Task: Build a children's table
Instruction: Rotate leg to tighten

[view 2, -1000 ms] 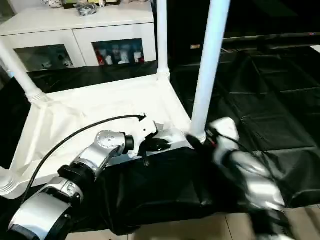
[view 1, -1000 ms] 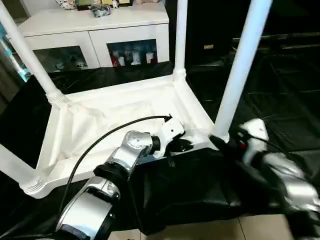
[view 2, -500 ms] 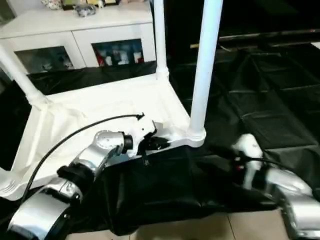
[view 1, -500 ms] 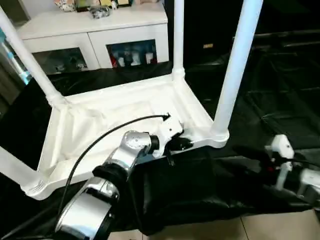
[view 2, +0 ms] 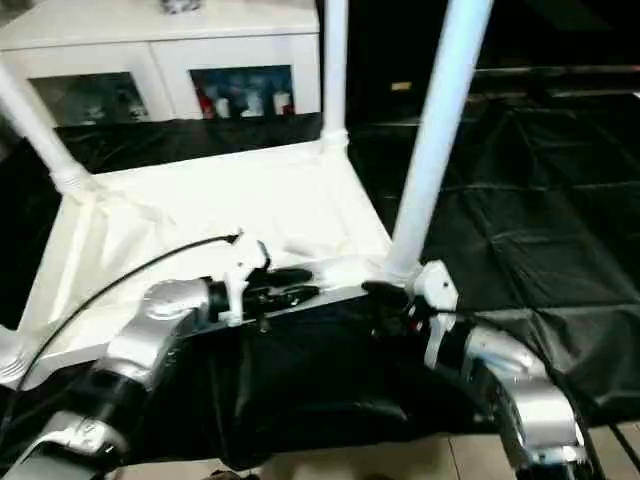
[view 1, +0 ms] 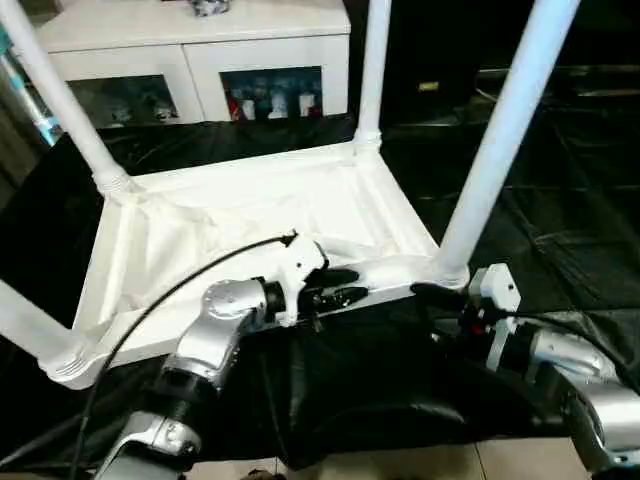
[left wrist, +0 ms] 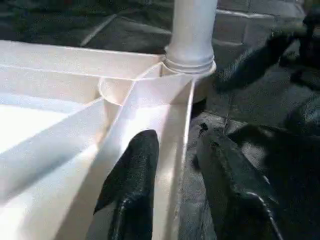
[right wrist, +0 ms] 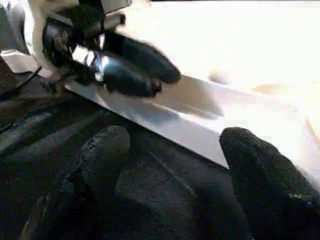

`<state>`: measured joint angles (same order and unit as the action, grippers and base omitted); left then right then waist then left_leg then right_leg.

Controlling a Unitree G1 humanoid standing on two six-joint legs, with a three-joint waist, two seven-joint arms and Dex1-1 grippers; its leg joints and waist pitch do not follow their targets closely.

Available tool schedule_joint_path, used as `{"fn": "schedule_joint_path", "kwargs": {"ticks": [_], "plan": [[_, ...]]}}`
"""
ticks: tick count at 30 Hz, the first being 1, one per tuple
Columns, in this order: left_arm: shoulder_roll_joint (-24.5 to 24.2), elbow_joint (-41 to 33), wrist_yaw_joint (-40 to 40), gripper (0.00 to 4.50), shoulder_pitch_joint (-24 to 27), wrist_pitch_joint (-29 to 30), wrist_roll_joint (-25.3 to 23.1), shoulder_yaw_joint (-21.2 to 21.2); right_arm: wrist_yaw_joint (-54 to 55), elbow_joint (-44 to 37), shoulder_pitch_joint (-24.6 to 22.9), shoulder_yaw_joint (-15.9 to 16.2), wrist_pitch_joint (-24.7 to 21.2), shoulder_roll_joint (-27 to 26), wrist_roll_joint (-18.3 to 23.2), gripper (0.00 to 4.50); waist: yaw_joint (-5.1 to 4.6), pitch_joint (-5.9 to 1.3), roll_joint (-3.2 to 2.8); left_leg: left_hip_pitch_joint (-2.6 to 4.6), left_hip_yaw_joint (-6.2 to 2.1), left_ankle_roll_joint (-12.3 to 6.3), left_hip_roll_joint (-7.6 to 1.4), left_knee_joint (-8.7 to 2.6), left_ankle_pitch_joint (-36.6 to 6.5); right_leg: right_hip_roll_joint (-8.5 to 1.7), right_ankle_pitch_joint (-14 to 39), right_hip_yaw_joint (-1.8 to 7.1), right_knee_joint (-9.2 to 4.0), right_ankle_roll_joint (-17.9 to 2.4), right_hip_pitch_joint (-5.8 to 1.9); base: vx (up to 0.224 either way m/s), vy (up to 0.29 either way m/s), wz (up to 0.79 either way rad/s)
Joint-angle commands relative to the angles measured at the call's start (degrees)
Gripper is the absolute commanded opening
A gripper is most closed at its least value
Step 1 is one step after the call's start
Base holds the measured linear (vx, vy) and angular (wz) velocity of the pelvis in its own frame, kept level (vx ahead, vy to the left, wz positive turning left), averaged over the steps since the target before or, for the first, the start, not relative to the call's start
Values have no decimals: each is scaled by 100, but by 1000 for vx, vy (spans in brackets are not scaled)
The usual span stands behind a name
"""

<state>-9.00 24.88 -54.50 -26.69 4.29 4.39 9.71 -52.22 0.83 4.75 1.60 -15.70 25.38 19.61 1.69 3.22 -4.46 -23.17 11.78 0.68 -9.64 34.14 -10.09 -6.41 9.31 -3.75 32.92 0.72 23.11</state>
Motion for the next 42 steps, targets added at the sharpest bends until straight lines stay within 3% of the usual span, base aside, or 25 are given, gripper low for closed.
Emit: {"fn": "schedule_joint_path", "kwargs": {"ticks": [1, 6, 7, 8, 11, 12, 13, 14, 15, 18, 19, 21, 22, 24, 25, 26, 31, 33, 40, 42], "plan": [[-139, -599, 65, 184, 233, 301, 102, -93, 93, -142, -63, -15, 10, -30, -37, 337, -25, -362, 92, 160, -183, -368, -384, -499, -1711, -229, 1575, 200, -393, -1240, -200, 0, 0, 0], [-195, -974, 313, 224, 399, 447, 90, -167, 162, -280, -159, -96, -56, -87, 94, 337, -21, -344, 108, 160, -187, -302, -357, -493, -1882, -241, 2120, 200, -444, -1075, -192, 0, 0, 0], [-184, -1036, 290, 229, 408, 542, 140, -141, 160, -388, -232, -140, -95, -59, 152, 337, -18, -362, 139, 169, -189, -279, -363, -491, -1883, -236, 2175, 203, -446, -1025, -198, 0, 0, 0], [-181, -1072, 283, 229, 412, 596, 163, -124, 168, -428, -262, -157, -101, -43, 166, 337, 3, -353, 114, 188, -188, -263, -370, -496, -1901, -230, 2210, 210, -455, -995, -175, 0, 0, 0], [-105, -951, 280, 265, 250, 715, 83, 74, 351, -374, -376, -432, 53, 115, 85, 337, -5, -359, 119, 175, -192, -211, -357, -499, -1903, -221, 2146, 205, -448, -993, -180, 0, 0, 0], [-95, -904, 279, 268, 212, 717, 56, 103, 359, -360, -385, -477, 59, 141, 92, 337, -4, -365, 87, 186, -193, -196, -355, -494, -1910, -224, 2136, 208, -446, -992, -178, 0, 0, 0], [-70, -751, 237, 272, 98, 696, -5, 180, 352, -338, -409, -588, 68, 220, 119, 337, 5, -366, 115, 208, -176, -194, -334, -477, -1966, -213, 2204, 214, -476, -954, -161, 0, 0, 0], [-50, -620, 185, 272, -3, 698, -46, 254, 344, -327, -434, -686, 75, 294, 139, 337, 12, -371, 54, 221, -184, -185, -335, -475, -1952, -221, 2173, 220, -473, -952, -166, 0, 0, 0], [-2, -415, 132, 281, -159, 709, -96, 340, 327, -319, -462, -824, 72, 393, 173, 337, 0, -366, 40, 207, -181, -189, -328, -473, -1953, -215, 2145, 217, -478, -950, -171, 0, 0, 0], [92, -8, 63, 309, -472, 722, -260, 531, 333, -327, -494, -1058, 77, 574, 181, 337, -16, -392, 90, 157, -196, -280, -308, -454, -1802, -233, 1978, 198, -460, -963, -236, 0, 0, 0], [135, 132, 96, 309, -572, 711, -310, 564, 342, -336, -502, -1121, 74, 621, 186, 337, -45, -388, 58, 135, -187, -362, -294, -442, -1720, -220, 1921, 185, -474, -972, -236, 0, 0, 0], [244, 427, 237, 309, -776, 693, -376, 574, 368, -354, -517, -1230, 67, 707, 209, 337, -66, -419, 65, 130, -187, -442, -279, -403, -1607, -228, 1844, 172, -457, -996, -264, 0, 0, 0], [323, 750, 323, 309, -979, 703, -450, 602, 395, -333, -521, -1307, 83, 779, 202, 337, -92, -424, 15, 118, -177, -570, -265, -380, -1475, -229, 1831, 161, -475, -1027, -262, 0, 0, 0], [346, 889, 342, 283, -1060, 734, -479, 630, 408, -319, -525, -1327, 98, 805, 188, 337, -111, -445, 34, 118, -184, -614, -254, -360, -1423, -218, 1817, 143, -469, -1025, -277, 0, 0, 0], [387, 1156, 390, 283, -1208, 764, -535, 688, 443, -298, -528, -1349, 128, 842, 146, 337, -136, -441, -43, 109, -188, -671, -250, -354, -1368, -216, 1790, 134, -464, -1042, -271, 0, 0, 0], [430, 1343, 503, 275, -1313, 748, -567, 691, 454, -300, -530, -1355, 138, 852, 127, 337, -177, -451, -4, 99, -192, -700, -241, -340, -1368, -196, 1777, 115, -467, -1024, -282, 0, 0, 0], [544, 1855, 631, 233, -1600, 815, -619, 666, 486, -318, -489, -1344, 131, 817, 87, 337, -233, -462, -24, 94, -197, -822, -244, -331, -1372, -193, 1929, 89, -489, -1028, -280, 0, 0, 0], [597, 2068, 629, 232, -1704, 735, -622, 653, 507, -334, -455, -1314, 120, 811, 74, 337, -255, -466, -39, 98, -199, -825, -240, -326, -1405, -190, 2007, 81, -495, -1014, -271, 0, 0, 0], [656, 2568, 608, 158, -1898, 468, -682, 701, 524, -324, -413, -1245, 139, 854, 60, 337, -314, -459, -45, 98, -216, -732, -243, -344, -1678, -194, 2285, 68, -527, -943, -269, 0, 0, 0], [666, 2640, 621, 158, -1926, 425, -690, 688, 531, -324, -408, -1231, 144, 852, 48, 337, -315, -465, -45, 98, -218, -731, -242, -343, -1663, -197, 2236, 69, -523, -949, -271, 0, 0, 0]]}}
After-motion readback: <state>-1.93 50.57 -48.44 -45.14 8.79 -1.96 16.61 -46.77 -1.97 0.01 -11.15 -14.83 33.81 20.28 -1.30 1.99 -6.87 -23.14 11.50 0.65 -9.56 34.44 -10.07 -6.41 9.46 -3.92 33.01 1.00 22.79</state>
